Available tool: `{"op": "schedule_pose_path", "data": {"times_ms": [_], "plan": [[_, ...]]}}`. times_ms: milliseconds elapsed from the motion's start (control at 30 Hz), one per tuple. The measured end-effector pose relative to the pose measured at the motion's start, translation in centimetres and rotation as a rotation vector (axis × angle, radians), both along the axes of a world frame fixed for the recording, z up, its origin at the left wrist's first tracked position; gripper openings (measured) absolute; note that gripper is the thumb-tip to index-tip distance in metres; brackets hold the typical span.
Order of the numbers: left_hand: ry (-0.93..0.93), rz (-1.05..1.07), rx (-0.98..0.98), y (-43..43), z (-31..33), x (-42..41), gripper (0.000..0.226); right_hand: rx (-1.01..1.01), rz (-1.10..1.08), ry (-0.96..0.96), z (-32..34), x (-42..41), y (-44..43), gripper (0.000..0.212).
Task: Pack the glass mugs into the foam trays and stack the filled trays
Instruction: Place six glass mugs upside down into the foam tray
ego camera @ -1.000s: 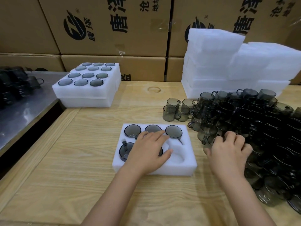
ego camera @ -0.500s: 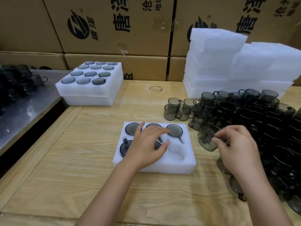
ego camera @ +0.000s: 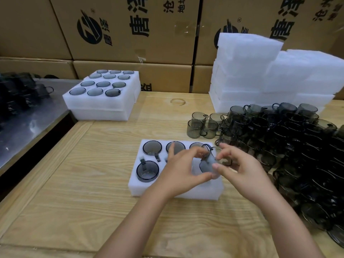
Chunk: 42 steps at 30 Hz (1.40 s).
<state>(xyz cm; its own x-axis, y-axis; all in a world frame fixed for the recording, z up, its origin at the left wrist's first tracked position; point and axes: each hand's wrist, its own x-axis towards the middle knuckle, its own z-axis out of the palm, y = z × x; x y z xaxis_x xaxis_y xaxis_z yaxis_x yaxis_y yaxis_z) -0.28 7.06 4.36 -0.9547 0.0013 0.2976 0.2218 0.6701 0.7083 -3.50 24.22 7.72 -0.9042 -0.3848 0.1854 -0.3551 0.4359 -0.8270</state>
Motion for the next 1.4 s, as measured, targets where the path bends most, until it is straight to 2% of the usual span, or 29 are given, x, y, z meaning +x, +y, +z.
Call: {"op": "schedule_pose_path", "data": {"times_ms": [67,200,400,500,633,800,867,967,1033,1067,1167,1267,1400], "plan": [[0.038,0.014,-0.145,-0.3,-0.2,0.3,0.051,0.032,0.012,0.026,-0.2,0.0,-0.2,0.022],[0.07,0.055,-0.315,-1.3,-0.1,0.5,0.06,0.067,0.072,0.072,-0.4,0.0,-0.8,0.03],[0.088,0.081,-0.41,-1.7,0.1,0.6,0.068,0.123,0.124,0.112,-0.2,-0.1,-1.4,0.046],[0.056,0.083,-0.481,-1.7,0.0,0.6,0.066,0.228,0.155,0.115,-0.7,-0.3,-1.6,0.045],[-0.002,0.083,-0.449,-1.8,-0.6,1.1,0.058,0.338,0.184,0.144,-1.3,-0.5,-2.1,0.058],[0.06,0.049,-0.42,-1.7,-0.2,2.0,0.073,0.404,0.276,0.097,-1.1,-1.0,-1.9,0.064],[0.11,0.009,-0.303,-1.7,0.4,2.0,0.074,0.365,0.265,0.094,-0.5,-1.8,-1.9,0.059],[0.172,-0.072,-0.049,-1.3,1.7,1.2,0.059,0.31,0.183,0.172,0.2,-2.8,-3.7,0.046],[0.139,-0.115,-0.001,-0.5,2.6,-0.1,0.054,0.44,0.253,0.221,0.0,-3.0,-5.5,0.041],[0.094,-0.147,-0.035,-0.1,2.9,-0.8,0.053,0.569,0.29,0.252,-0.5,-2.9,-6.3,0.046],[-0.018,-0.232,-0.269,0.8,2.2,-2.3,0.049,0.919,0.33,0.335,-2.6,-3.1,-6.7,0.067],[-0.018,-0.223,-0.395,0.9,0.5,-2.9,0.044,1.037,0.31,0.348,-4.1,-3.2,-6.5,0.071],[0.026,-0.173,-0.427,1.2,-0.3,-3.0,0.053,1.088,0.287,0.372,-4.5,-3.4,-6.6,0.074]]}}
